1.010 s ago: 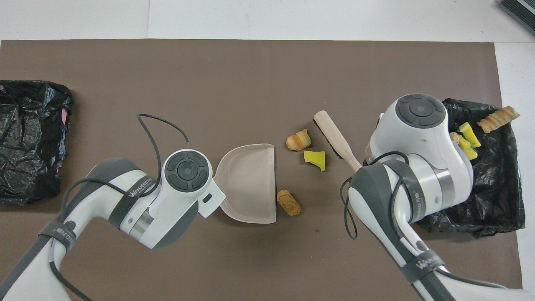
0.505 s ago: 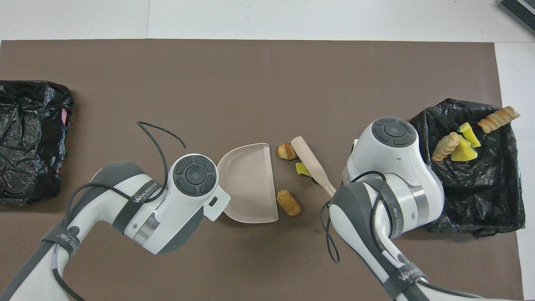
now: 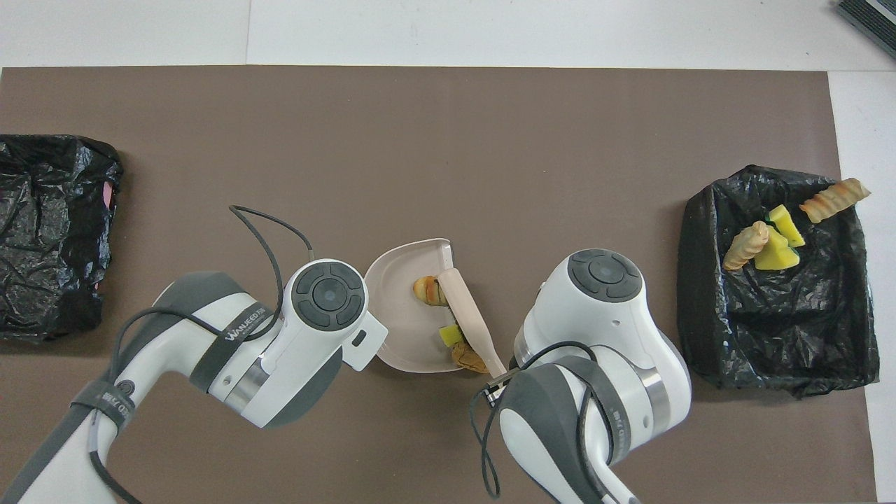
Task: Sweep and dump trash in bin
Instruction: 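Push the remaining debris into the dustpan with the brush in the right gripper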
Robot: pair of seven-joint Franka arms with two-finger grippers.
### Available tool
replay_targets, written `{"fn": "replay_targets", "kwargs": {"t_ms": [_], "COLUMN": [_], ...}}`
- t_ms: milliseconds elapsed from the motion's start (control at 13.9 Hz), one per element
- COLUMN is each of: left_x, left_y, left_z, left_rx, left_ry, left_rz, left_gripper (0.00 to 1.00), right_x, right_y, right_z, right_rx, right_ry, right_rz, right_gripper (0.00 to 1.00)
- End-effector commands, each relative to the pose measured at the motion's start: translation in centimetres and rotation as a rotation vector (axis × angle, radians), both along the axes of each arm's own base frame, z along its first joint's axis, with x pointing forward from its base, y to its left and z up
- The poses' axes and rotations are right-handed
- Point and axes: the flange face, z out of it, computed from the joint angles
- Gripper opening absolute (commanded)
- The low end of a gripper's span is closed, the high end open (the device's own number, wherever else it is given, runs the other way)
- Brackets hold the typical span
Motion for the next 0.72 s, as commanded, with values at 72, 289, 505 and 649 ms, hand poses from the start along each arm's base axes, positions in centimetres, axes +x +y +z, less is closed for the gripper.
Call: {"fn": "replay_targets", "kwargs": {"t_ms": [72, 289, 505, 649], "left_x": [-0.4, 0.0, 0.3, 0.4], "left_y": [-0.2, -0.6, -0.6, -0.5], "left_z": [0.0, 0.1, 0.1, 0.1], "left_rx": [-0.032, -0.061, -0.068, -0.067], "left_ry": [-0.037, -0.055, -0.057, -0.057], "left_rz": [0.0, -0.058, -0.079, -0.073], "left_gripper": [0.0, 0.0, 0.0, 0.0], "right_x": [0.5, 1.9, 0.8, -2.1], "right_y": [0.7, -2.0, -5.8, -7.8], "right_z": [2.8, 7.7, 9.2, 7.0], "right_rx": [0.032, -0.039, -0.225, -0.294], "right_ry": [0.021, 0.019, -0.028, -0.046], "right_rz": [-0.19, -0.309, -0.283, -0.306], "right_gripper": [0.0, 0.0, 0.0, 0.0]}}
